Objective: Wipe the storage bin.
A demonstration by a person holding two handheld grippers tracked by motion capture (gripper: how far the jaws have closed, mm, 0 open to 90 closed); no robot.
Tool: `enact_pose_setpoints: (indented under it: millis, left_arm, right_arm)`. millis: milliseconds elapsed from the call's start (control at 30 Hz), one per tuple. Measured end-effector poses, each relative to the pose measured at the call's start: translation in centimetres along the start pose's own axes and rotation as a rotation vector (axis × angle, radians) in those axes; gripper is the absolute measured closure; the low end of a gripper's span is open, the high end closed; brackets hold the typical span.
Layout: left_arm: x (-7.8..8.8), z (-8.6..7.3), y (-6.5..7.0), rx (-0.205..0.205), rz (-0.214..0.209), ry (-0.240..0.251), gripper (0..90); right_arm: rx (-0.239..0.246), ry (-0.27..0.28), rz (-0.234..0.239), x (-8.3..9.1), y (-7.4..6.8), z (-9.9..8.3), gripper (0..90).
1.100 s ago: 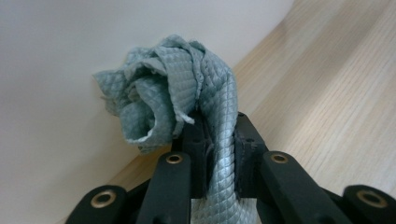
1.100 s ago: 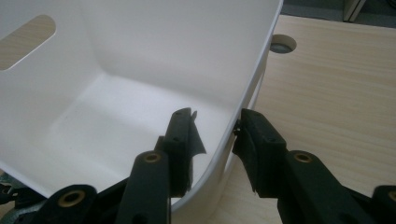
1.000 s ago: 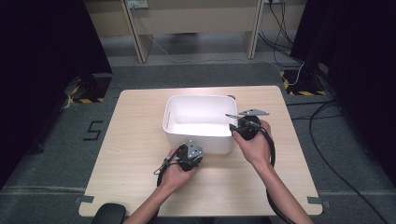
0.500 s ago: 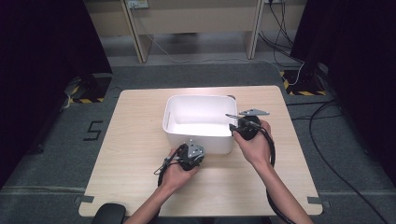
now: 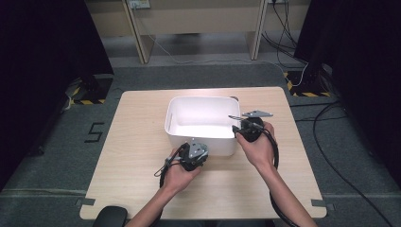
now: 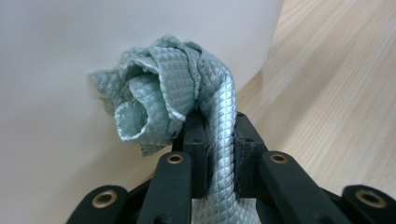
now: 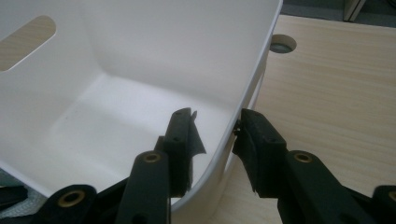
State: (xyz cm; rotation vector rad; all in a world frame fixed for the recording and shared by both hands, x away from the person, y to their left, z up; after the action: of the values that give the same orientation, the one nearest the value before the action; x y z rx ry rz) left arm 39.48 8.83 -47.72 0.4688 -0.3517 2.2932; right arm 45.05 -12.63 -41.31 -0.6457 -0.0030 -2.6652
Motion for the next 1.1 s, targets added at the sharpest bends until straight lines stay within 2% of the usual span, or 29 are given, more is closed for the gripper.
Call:
enact_pose_setpoints:
  millis: [600, 1100]
  left_arm:
    - [1.0, 2.0, 0.2, -0.001, 0.002, 0.052, 78.7]
    - [1.2, 2.7, 0.3, -0.003, 0.001, 0.060, 78.6]
  right_arm:
    - [-0.002, -0.001, -0.001, 0.0, 0.0, 0.0, 65.7]
    - [0.001, 0.000, -0.001, 0.0, 0.0, 0.0, 65.7]
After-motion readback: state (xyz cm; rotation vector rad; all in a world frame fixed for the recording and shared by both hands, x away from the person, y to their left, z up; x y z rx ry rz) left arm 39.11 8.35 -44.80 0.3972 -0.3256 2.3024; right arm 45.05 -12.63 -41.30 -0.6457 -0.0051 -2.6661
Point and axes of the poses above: each handheld gripper's, and its own axes: x roughly backward along the jaws, z roughly out of its top, y roughly to its right, the point moved 2 cm from there along -x, roughly forward along the jaws, and after that the axes turned 13 degrees about y, right-handed, at the moved point
